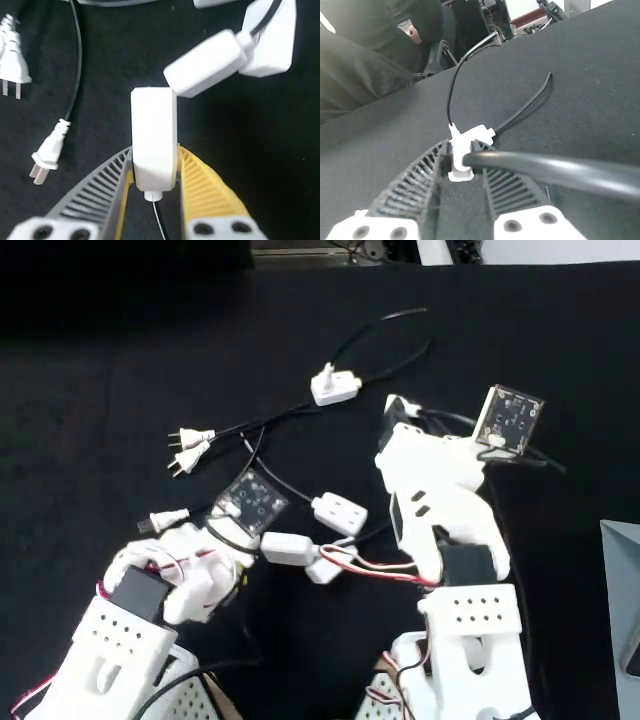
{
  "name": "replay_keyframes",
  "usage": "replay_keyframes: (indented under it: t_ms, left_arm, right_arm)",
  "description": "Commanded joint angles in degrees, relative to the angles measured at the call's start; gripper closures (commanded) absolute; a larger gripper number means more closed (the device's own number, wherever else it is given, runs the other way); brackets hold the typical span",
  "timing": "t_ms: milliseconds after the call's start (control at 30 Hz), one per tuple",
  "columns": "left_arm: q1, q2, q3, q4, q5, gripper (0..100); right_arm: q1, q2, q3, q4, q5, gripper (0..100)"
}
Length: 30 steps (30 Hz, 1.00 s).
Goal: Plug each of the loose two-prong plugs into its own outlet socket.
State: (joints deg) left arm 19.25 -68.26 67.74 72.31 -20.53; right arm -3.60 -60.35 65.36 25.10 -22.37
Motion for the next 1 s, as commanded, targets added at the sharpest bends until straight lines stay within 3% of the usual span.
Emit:
replay_keyframes:
  t_ms: [0,100,200,333,767,967]
  left_arm:
    - [0.4,-0.7,2.51,-4.66,-0.79,97]
    - [0.31,-0.7,4.18,-5.98,-0.53,95]
    - [0.13,-0.88,4.62,-5.63,0.35,84]
    - [-2.68,-1.23,3.82,-5.45,7.74,72]
    - [-15.43,-0.7,11.38,-17.49,2.73,72]
    - [-21.58,-1.14,10.86,-18.73,2.73,71]
  right_arm:
    - [-1.58,-0.57,-0.22,-1.05,-0.09,98.6]
    - [-1.58,-0.57,0.22,-1.41,-0.09,98.6]
    - [-1.58,-0.57,0.13,-1.41,-0.09,98.6]
    - [-1.58,-0.57,0.13,-1.41,-0.09,98.6]
    - [-1.58,-0.57,0.13,-1.41,0.0,98.6]
    - [-1.58,-0.57,0.13,-1.41,0.0,98.6]
